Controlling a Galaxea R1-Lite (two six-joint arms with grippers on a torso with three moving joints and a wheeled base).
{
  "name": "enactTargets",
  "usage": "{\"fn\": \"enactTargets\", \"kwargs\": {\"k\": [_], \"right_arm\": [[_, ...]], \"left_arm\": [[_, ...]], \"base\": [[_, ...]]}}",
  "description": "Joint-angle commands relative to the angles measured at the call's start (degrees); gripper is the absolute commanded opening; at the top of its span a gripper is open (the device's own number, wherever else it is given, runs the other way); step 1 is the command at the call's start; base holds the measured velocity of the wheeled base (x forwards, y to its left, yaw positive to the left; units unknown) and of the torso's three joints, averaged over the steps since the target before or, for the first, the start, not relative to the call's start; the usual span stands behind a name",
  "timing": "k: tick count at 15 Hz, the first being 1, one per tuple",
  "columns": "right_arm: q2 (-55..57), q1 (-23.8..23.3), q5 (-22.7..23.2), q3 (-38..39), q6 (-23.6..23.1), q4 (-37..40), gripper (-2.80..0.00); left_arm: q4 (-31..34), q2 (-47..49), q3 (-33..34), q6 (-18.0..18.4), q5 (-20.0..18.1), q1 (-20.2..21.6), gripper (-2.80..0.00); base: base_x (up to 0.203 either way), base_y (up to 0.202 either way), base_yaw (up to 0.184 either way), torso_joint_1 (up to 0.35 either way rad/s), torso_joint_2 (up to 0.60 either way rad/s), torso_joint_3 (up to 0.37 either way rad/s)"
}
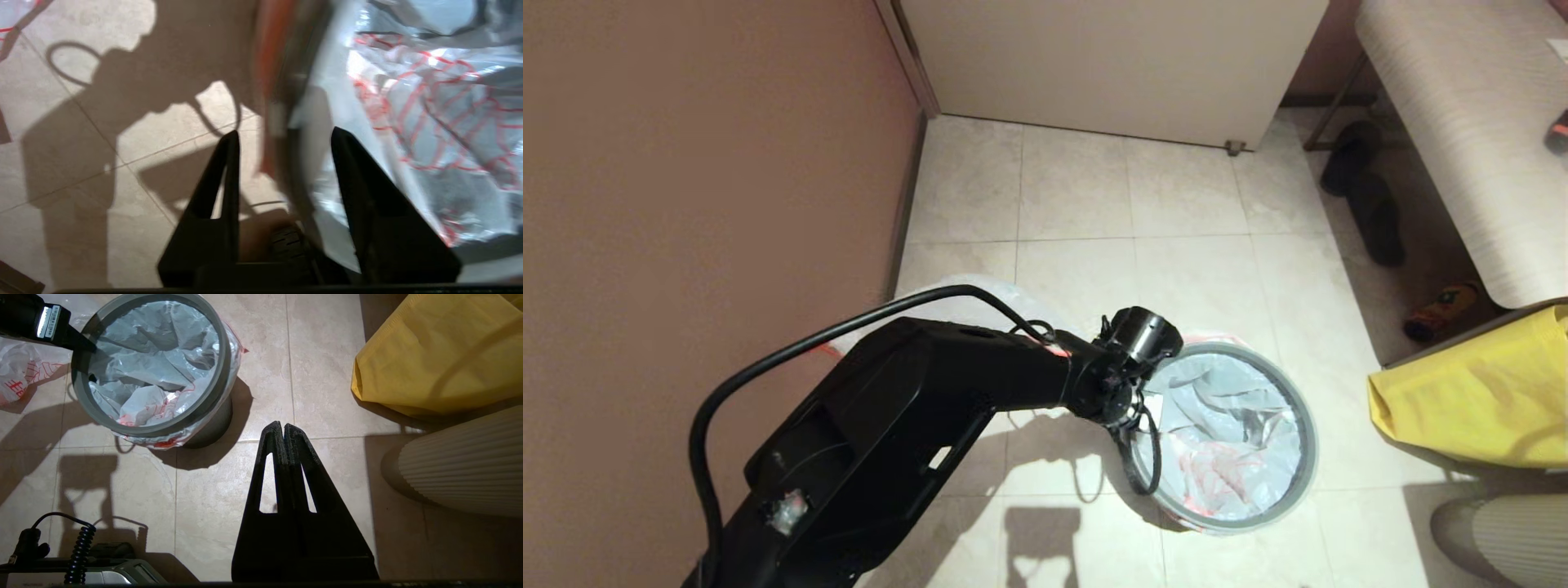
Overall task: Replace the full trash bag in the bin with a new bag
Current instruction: Place the trash can ring on the trash can
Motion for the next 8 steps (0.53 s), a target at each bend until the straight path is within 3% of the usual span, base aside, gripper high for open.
{"fn": "enactTargets", "kwargs": {"k": [1, 5, 8], "right_arm": [[0.0, 0.1, 0.0, 0.0, 0.0, 0.0, -2.8], [0.0, 0.1, 0.0, 0.0, 0.0, 0.0, -2.8], [0.0, 0.1, 0.0, 0.0, 0.0, 0.0, -2.8]], "left_arm": [[0.7, -2.9, 0.4, -0.5, 0.1, -1.1, 0.0], [5.1, -8.0, 0.9, -2.6, 0.2, -3.0, 0.0], [5.8, -12.9, 5.0, -3.6, 1.1, -4.0, 0.0]], "base": [[0.0, 0.0, 0.0, 0.0, 0.0, 0.0], [0.0, 0.0, 0.0, 0.0, 0.0, 0.0], [0.0, 0.0, 0.0, 0.0, 0.0, 0.0]]}}
